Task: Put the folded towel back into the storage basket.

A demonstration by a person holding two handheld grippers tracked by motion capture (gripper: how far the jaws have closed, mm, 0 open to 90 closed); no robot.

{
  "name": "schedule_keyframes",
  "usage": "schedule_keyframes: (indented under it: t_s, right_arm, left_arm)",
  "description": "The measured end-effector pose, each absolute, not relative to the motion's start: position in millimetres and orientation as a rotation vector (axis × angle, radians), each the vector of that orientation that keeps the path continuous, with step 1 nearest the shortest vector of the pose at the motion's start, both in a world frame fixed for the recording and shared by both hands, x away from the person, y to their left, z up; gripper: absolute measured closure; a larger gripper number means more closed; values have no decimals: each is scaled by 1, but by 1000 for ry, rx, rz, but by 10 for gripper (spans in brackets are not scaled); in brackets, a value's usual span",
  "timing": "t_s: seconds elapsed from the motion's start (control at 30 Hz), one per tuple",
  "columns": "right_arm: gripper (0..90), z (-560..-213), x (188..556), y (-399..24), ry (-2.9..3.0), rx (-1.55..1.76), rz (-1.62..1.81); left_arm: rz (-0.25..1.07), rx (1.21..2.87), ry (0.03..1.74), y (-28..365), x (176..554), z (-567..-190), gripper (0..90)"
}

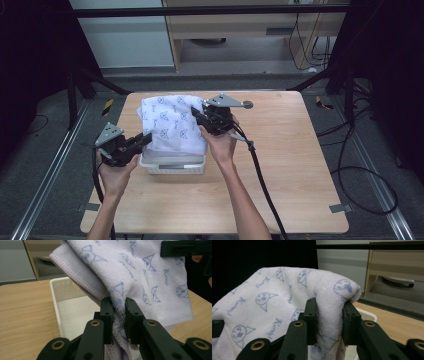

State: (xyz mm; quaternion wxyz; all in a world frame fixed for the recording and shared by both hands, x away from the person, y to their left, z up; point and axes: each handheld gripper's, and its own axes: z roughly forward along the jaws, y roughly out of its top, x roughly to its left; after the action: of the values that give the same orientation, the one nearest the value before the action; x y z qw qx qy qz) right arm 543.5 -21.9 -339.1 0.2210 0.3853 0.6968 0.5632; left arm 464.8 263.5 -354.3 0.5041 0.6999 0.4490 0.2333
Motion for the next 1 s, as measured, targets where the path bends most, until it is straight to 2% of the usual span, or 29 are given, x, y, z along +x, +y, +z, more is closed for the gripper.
schedule_keyframes:
  t_s: [1.0]
  right_arm:
    - [700, -381, 571, 6, 1996, 1142, 1421]
  left_arm:
    - [560, 1762, 1198, 269, 494, -395, 781]
